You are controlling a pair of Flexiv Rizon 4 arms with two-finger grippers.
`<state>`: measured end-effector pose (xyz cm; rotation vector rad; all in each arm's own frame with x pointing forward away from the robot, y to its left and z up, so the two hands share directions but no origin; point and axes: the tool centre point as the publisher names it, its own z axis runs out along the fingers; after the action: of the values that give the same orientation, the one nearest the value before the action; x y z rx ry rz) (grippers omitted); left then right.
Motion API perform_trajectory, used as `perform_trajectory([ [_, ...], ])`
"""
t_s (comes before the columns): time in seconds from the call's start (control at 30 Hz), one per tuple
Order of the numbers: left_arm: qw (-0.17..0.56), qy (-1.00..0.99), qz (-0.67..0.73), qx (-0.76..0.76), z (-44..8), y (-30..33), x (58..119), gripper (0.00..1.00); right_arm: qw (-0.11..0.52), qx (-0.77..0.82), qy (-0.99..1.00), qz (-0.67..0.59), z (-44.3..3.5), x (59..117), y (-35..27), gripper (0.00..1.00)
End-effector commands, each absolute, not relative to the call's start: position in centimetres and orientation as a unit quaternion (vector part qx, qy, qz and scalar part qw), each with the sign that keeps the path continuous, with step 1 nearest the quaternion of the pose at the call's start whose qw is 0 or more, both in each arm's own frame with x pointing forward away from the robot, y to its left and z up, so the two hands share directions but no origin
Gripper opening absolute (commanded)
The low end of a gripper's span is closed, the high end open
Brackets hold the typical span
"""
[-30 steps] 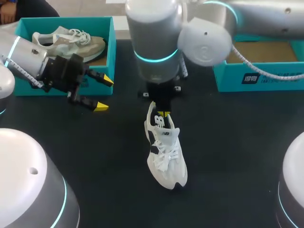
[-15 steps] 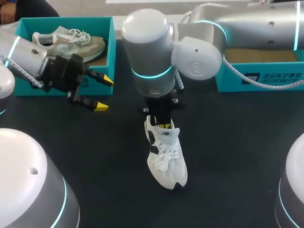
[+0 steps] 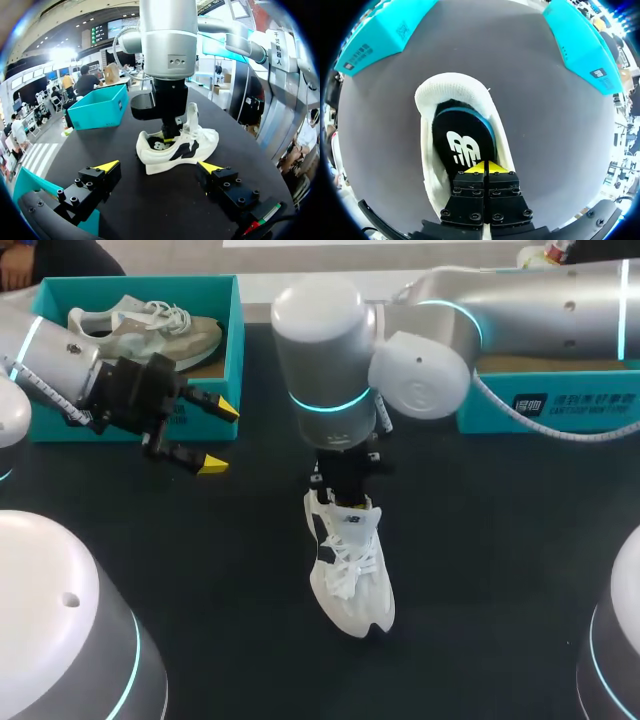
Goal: Take the shoe out of the shoebox, open the shoe tongue, remove and reinsert the insole, then place the shoe into the shoebox
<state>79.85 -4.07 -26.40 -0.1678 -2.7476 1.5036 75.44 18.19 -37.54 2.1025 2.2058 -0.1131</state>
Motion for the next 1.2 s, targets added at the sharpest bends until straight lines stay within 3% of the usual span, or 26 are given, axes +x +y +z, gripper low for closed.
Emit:
perform_trajectory([
  [0.03, 0.003, -0.877, 0.478, -0.054, -26.4, -4.1, 79.9, 1.00, 0.035, 0.682, 0.730, -0.033, -39.5, 76.2, 18.7, 0.00],
  [0.27, 0.003, -0.877, 0.478, -0.054, -26.4, -4.1, 79.9, 1.00, 0.020, 0.673, 0.739, -0.031, -40.9, 76.8, 19.5, 0.00],
  [0.63, 0.003, -0.877, 0.478, -0.054, -26.4, -4.1, 79.9, 1.00, 0.059, 0.666, 0.744, -0.009, -38.5, 79.2, 19.5, 0.00],
  [0.97, 0.003, -0.877, 0.478, -0.054, -26.4, -4.1, 79.9, 1.00, 0.028, 0.648, 0.761, -0.004, -40.8, 80.0, 20.2, 0.00],
  [1.2, 0.003, -0.877, 0.478, -0.054, -26.4, -4.1, 79.9, 1.00, 0.017, 0.648, 0.762, -0.014, -38.4, 78.4, 20.1, 0.00],
])
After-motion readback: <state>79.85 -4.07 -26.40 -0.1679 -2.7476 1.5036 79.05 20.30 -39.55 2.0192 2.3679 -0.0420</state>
